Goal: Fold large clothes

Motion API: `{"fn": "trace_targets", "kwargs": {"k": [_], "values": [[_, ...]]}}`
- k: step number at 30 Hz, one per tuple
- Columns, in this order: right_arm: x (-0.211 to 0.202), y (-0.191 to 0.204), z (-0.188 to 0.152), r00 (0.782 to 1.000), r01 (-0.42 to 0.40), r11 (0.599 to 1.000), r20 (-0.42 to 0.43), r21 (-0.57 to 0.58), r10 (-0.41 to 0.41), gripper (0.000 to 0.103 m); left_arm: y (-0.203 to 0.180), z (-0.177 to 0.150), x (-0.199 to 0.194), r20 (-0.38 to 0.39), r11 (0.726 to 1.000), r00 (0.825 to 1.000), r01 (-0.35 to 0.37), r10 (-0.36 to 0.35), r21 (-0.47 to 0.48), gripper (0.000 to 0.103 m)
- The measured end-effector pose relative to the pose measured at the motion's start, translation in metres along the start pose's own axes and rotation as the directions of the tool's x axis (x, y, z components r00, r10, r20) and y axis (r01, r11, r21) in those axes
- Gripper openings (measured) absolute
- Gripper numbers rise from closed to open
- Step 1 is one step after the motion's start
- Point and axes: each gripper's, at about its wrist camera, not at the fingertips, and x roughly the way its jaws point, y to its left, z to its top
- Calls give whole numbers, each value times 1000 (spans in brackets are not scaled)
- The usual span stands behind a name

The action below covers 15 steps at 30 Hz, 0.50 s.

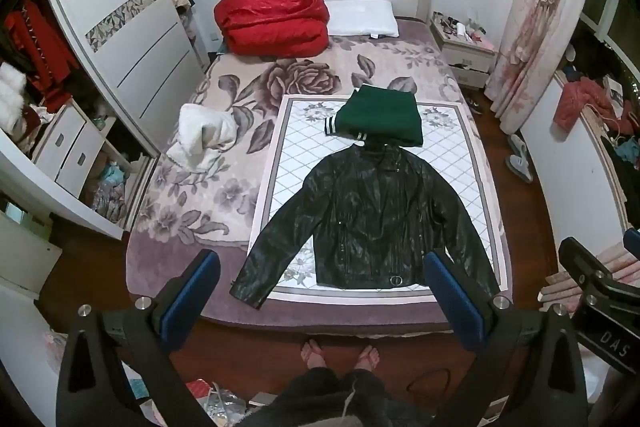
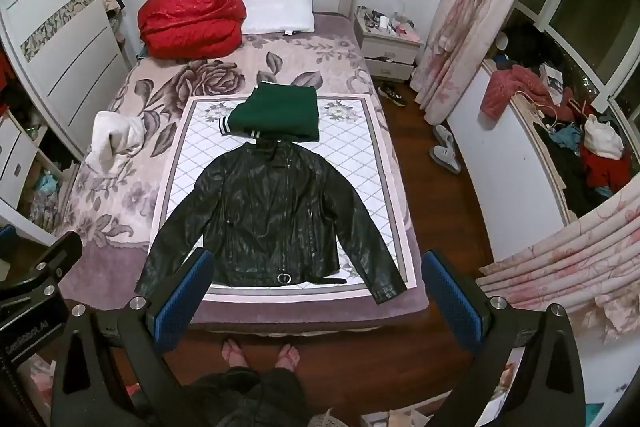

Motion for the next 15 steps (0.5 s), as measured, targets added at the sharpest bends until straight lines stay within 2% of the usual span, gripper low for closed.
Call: {"fn": "trace_targets", "kwargs": {"k": [3, 5, 12, 13, 15], "values": [[1, 0, -1, 1000, 5, 1000, -2, 0, -5, 103, 3, 2, -9, 0, 1000, 1000, -4, 4, -7, 103], [-3, 0, 12, 1000, 5, 1000, -2, 1, -5, 103, 3, 4, -9, -1, 1000, 1000, -4, 4, -7, 103], [-2, 0, 8, 1000, 5, 1000, 3, -1, -5, 103, 1, 17, -11, 1, 1000, 1000, -3, 3, -4, 103], [-2, 0, 8, 1000, 6, 1000, 4, -1, -6, 103, 1, 10, -15, 6, 1000, 1000, -5, 5, -7, 103], [-8, -5, 19, 1000, 6, 1000, 6, -1, -6, 103, 3, 12, -13, 7, 1000, 1000, -2, 2, -13, 103]]}}
